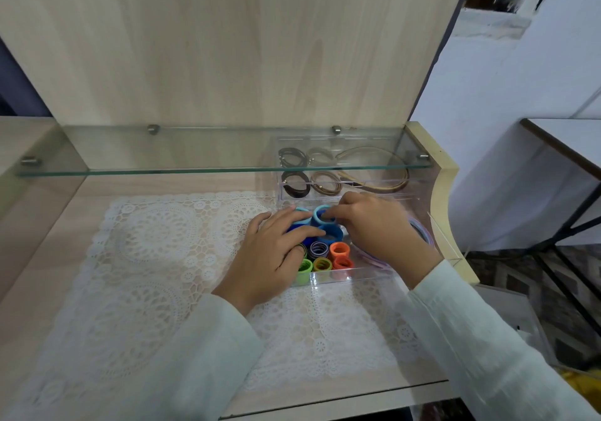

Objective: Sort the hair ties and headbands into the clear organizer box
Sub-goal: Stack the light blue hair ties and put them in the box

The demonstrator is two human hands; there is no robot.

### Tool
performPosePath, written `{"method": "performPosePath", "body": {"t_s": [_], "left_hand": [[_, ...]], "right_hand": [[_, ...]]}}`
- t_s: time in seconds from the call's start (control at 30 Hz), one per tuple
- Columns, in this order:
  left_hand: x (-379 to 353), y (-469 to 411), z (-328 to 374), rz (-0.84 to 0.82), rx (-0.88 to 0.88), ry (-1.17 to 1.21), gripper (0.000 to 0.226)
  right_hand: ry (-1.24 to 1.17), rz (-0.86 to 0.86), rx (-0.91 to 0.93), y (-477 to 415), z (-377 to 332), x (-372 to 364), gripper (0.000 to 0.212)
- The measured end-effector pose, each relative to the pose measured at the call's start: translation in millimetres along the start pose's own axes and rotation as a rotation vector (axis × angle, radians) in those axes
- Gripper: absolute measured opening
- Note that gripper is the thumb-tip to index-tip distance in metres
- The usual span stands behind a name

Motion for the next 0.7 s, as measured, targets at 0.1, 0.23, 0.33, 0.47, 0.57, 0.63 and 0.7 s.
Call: {"method": "performPosePath", "body": {"t_s": [0.1, 0.23, 0.33, 0.47, 0.57, 0.63, 0.7], "left_hand": [[1.6, 0.6, 1.3, 0.007, 0.000, 0.000, 0.054], [2.4, 0.9, 1.6, 0.001, 0.022, -0.013, 0.057], [1.9, 0.1, 1.7, -0.019, 0.025, -0.010, 0.059], [1.3, 0.6, 1.2, -0.023, 0.030, -0.012, 0.060], [0.9, 0.5, 0.4, -0.020, 0.035, -0.006, 0.059], [0.6, -0.3, 0.0, -0.022, 0.043, -0.004, 0.059], [0.2, -0.3, -0.3, -0.021, 0.048, -0.006, 0.059]], "right_hand": [[-0.065, 0.007, -0.043, 2.8, 4.1, 2.8, 0.032], [-0.173, 0.044, -0.115, 7.8, 11.1, 3.7, 0.031], [-0.144, 0.018, -0.106, 7.4, 7.9, -1.5, 0.030], [-0.162, 0.024, -0.090, 4.7, 0.3, -5.1, 0.026], [-0.185, 0.026, -0.074, 1.8, -2.4, -4.1, 0.024], [-0.189, 0.013, -0.080, 1.4, -1.0, -1.6, 0.023], [-0.168, -0.006, -0.079, 1.8, 0.6, 0.4, 0.023]]}}
Point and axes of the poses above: each hand's wrist, its own y-axis away from the middle knuckle, its own x-axis out of the back of the hand, z = x × y, the point moved 4 cm from there along -y, towards the middle knuckle, and after that the axes turned 12 degrees about -z, right-handed, at the moved point
